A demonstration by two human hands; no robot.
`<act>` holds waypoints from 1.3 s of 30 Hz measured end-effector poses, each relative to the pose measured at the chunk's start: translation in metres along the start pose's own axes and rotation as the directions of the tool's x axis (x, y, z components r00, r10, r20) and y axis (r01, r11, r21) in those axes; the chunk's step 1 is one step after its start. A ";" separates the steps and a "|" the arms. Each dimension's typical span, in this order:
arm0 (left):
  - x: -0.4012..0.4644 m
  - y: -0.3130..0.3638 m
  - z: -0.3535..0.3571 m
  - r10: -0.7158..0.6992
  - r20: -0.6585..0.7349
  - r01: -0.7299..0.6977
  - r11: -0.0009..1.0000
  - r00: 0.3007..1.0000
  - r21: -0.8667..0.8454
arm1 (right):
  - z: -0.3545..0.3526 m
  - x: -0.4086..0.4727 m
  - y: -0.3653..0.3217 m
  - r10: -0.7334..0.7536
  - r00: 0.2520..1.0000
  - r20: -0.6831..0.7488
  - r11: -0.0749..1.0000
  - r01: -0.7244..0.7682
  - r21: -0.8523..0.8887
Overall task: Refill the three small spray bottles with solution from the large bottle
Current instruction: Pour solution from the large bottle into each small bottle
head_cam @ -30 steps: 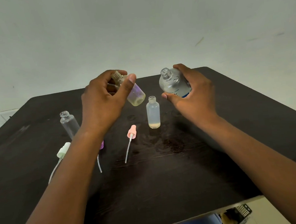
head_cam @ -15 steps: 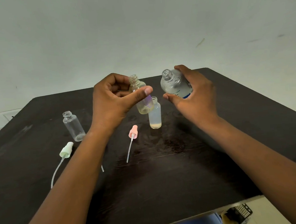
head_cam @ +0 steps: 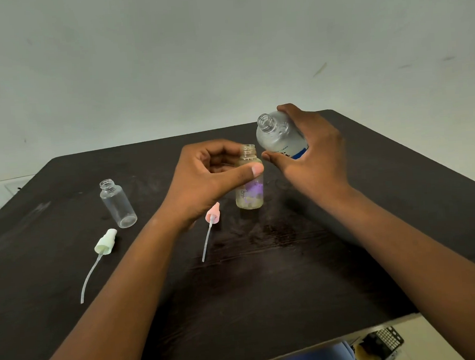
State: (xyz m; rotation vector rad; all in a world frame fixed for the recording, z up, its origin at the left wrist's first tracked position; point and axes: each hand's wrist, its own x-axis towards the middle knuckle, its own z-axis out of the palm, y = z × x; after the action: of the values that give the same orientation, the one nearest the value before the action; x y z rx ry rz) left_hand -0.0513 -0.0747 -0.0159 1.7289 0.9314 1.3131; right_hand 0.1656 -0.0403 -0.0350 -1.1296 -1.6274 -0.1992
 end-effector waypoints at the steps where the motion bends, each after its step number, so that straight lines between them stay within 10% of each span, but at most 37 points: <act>1: -0.001 0.000 0.001 0.003 0.004 -0.003 1.000 1.000 0.008 | 0.000 0.000 0.001 -0.010 1.000 -0.003 1.000 0.010 -0.005; 39: -0.008 0.005 0.001 0.221 -0.105 -0.169 0.916 0.970 0.364 | 0.000 0.001 0.000 -0.186 0.982 -0.045 0.981 0.183 -0.060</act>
State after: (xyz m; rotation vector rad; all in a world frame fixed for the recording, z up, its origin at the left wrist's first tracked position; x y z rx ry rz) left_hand -0.0515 -0.0838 -0.0148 2.0668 1.1582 1.4854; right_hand 0.1659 -0.0395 -0.0338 -1.0066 -1.6903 -0.3922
